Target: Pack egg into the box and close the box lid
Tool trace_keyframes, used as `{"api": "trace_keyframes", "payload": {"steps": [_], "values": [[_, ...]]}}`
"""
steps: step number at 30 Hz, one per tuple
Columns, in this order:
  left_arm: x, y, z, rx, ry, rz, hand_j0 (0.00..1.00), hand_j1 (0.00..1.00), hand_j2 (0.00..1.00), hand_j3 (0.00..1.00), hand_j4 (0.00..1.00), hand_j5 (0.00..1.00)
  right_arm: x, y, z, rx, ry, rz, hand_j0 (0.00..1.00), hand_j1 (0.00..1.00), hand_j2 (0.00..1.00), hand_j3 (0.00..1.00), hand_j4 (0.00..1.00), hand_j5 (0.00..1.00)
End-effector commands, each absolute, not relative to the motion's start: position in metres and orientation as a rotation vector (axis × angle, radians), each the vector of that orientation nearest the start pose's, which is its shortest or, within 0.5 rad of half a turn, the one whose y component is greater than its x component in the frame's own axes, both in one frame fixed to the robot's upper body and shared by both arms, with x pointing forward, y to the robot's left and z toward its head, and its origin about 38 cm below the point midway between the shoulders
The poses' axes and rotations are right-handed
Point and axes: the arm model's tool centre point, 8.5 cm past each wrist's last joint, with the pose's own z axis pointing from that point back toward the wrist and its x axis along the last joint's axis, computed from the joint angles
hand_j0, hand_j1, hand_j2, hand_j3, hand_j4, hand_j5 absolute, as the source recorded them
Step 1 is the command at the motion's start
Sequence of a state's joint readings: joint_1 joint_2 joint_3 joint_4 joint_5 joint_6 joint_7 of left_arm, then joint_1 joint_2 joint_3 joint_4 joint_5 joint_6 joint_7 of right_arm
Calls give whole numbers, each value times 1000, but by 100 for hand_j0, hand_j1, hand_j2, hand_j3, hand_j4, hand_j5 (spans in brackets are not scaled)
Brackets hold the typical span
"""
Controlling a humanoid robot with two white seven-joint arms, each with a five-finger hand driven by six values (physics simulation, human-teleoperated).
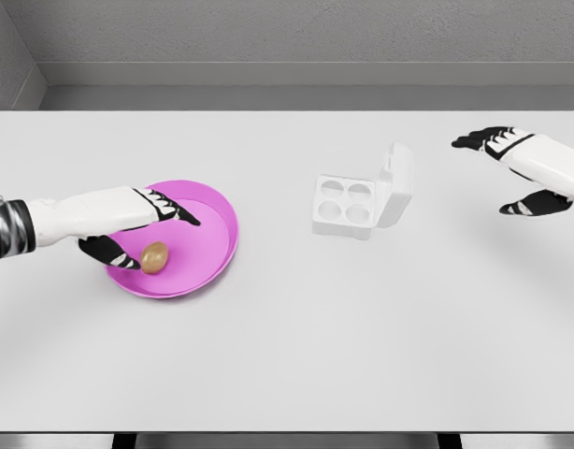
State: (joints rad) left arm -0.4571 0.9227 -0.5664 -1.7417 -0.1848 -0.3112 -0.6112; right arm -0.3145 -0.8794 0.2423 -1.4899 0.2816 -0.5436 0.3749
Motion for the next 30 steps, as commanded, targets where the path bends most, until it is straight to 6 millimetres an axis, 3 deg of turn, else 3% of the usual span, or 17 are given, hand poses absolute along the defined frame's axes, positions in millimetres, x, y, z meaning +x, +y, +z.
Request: {"api": "trace_keyframes", "payload": {"steps": [1, 13, 30], "values": [[383, 283, 200, 201, -1323, -1940, 87, 87, 87, 87, 87, 87, 403, -381, 213, -495, -1540, 1647, 100, 100, 100, 100, 100, 100], [389, 299, 181, 232, -1232, -1940, 85, 85, 85, 85, 85, 85, 412, -386, 208, -488, -1501, 1640, 100, 100, 100, 100, 100, 100], [387, 301, 169, 243, -1189, -1959, 82, 82, 82, 82, 82, 82, 417, -382, 201, -463, -1457, 1639, 100, 100, 100, 100, 100, 100]]}}
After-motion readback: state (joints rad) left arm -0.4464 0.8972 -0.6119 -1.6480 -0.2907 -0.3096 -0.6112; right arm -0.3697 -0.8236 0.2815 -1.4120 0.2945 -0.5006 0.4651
